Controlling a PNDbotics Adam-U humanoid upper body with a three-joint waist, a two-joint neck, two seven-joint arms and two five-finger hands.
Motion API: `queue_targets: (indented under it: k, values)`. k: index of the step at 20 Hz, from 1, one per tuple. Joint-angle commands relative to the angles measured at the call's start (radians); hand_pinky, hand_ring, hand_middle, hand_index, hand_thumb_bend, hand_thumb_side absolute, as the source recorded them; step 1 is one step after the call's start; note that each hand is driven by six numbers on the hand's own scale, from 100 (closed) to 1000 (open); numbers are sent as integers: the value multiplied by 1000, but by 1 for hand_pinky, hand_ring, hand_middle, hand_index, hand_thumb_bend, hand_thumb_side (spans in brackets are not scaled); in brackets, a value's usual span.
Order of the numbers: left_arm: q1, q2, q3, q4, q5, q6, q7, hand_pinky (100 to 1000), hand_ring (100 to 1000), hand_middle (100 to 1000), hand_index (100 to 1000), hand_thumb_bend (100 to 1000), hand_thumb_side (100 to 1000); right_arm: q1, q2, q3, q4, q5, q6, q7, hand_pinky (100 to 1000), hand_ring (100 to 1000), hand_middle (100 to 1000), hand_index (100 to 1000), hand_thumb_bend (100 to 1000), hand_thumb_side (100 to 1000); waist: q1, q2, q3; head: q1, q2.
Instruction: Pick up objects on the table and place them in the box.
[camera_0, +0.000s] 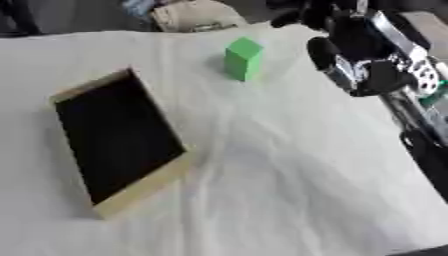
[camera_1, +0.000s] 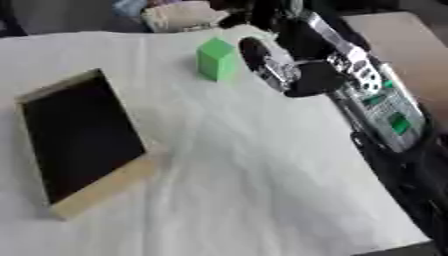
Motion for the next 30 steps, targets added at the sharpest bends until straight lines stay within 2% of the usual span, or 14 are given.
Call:
queue_targets:
  k: [1,4,7,8,9,13,16,18,19,22,25,30]
  values:
    - [-2,9,4,-23,8,0,16,671,587,612,854,100,789,-5,-54,-21,-22,4,-4,-6,828,910,863,956,100,378,-2,-21,4,-8,-5]
    - [3,9,6,-17,16,9,47,644,555,575,874,100,788,-2,-90,-34,-17,9,-10,-16,833,910,866,960,100,352,-6,-23,11,-16,-6]
    - [6,12,1,-14,29,18,77,628,520,521,821,100,790,-8,-136,-37,5,-4,-15,-27,829,909,864,960,100,345,-13,-25,24,-29,-7]
    - [7,14,-4,-15,28,19,72,627,506,493,790,100,779,-13,-155,-35,21,-18,-15,-29,828,907,862,960,100,402,-16,-26,30,-34,-8]
    - [8,17,-10,-17,24,18,60,627,506,495,790,100,797,-21,-174,-35,41,-28,-14,-28,828,908,863,960,100,324,-19,-28,37,-40,-9]
    - [-4,27,-34,-22,21,12,-7,640,517,505,800,100,802,-65,-246,-27,189,-5,0,1,837,922,894,990,100,249,-36,-35,76,-75,-13]
    - [-17,33,-52,-24,28,11,-44,645,523,512,805,100,804,-107,-262,-17,336,38,12,44,857,959,935,1000,100,287,-44,-40,108,-103,-21]
    - [-20,36,-60,-26,32,11,-64,646,524,513,806,100,805,-140,-258,-14,434,87,13,78,867,976,952,1000,100,331,-47,-42,121,-117,-25]
    - [-21,37,-63,-27,34,11,-72,647,525,514,807,100,805,-157,-255,-13,490,119,18,91,879,986,961,1000,100,322,-47,-42,128,-124,-28]
    - [-27,37,-75,-29,40,12,-93,649,527,516,809,100,807,-203,-243,-13,651,247,29,107,911,1000,978,1000,100,353,-48,-42,148,-145,-32]
    - [-30,37,-83,-30,44,14,-111,649,528,517,810,100,808,-240,-231,-15,773,376,17,82,938,1000,983,1000,100,335,-48,-42,160,-162,-34]
    - [-33,36,-90,-29,48,16,-128,650,529,519,812,100,811,-273,-218,-11,875,559,14,1,970,1000,996,1000,100,336,-49,-42,170,-177,-31]
